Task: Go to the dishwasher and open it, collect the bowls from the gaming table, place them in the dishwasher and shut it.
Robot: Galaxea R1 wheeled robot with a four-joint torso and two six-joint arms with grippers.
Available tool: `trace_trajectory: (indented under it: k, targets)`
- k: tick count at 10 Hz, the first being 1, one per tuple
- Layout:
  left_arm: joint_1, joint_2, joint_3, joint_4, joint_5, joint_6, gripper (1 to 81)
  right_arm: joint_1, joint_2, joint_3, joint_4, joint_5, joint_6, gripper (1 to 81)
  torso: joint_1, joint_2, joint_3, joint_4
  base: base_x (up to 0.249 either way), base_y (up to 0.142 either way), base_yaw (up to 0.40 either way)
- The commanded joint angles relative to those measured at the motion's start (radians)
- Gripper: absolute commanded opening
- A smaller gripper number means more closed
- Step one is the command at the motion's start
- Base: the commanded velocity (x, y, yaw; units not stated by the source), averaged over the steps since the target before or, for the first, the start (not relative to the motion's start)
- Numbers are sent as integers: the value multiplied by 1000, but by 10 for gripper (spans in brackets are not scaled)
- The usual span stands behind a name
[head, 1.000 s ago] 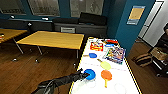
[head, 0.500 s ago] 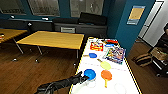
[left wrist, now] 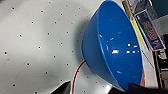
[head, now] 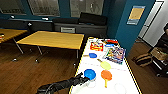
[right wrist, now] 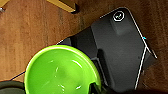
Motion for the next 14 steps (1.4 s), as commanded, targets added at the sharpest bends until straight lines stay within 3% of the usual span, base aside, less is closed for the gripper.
trace_trajectory:
  k: [1,2,4,8,14]
  targets:
    - [-136,18,18,54,66,2,811,31,-31,12,-26,-40,2,10,0,0,0,0,0,0,0]
    - [-122,18,19,94,76,2,10,31,-28,9,-26,-40,2,10,0,0,0,0,0,0,0]
    - [-107,15,19,148,104,2,10,35,-24,-3,-26,-40,2,10,0,0,0,0,0,0,0]
    - [-111,-24,73,144,96,2,10,34,-22,-3,-28,-51,4,10,0,0,0,0,0,0,0]
    - [-202,-224,589,130,132,-6,10,37,-24,14,-29,-52,2,10,0,0,0,0,0,0,0]
